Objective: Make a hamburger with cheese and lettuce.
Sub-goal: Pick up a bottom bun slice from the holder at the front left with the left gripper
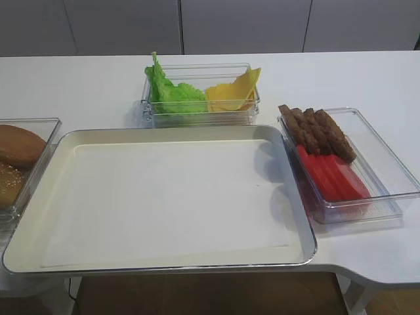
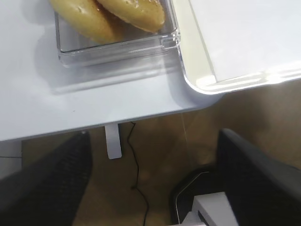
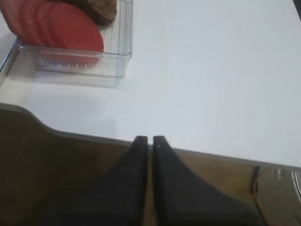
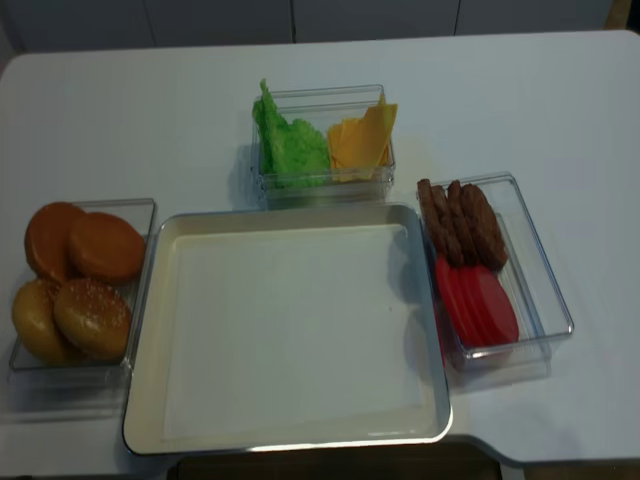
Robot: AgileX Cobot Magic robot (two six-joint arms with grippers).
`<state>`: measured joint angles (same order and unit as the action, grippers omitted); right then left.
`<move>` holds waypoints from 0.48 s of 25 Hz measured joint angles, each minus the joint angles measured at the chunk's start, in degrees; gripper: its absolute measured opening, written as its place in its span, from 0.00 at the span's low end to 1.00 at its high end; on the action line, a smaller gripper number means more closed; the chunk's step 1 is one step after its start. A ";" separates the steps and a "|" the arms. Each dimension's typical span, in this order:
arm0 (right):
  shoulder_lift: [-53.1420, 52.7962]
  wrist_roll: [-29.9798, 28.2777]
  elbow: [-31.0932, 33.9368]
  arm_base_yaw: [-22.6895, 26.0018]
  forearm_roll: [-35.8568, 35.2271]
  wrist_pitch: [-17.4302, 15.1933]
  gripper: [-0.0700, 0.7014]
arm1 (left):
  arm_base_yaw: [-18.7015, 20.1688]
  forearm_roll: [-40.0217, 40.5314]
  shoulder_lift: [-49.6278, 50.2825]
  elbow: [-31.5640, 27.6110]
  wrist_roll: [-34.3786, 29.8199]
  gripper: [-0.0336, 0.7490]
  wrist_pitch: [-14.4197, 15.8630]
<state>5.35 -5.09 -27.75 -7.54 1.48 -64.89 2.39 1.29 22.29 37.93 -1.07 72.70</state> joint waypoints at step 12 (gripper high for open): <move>4.44 6.85 -6.51 0.00 4.53 7.15 0.15 | 0.00 -0.39 9.60 4.13 1.45 0.82 -0.21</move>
<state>9.79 1.76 -34.26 -7.54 6.01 -57.74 2.39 0.90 31.89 42.06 0.38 72.49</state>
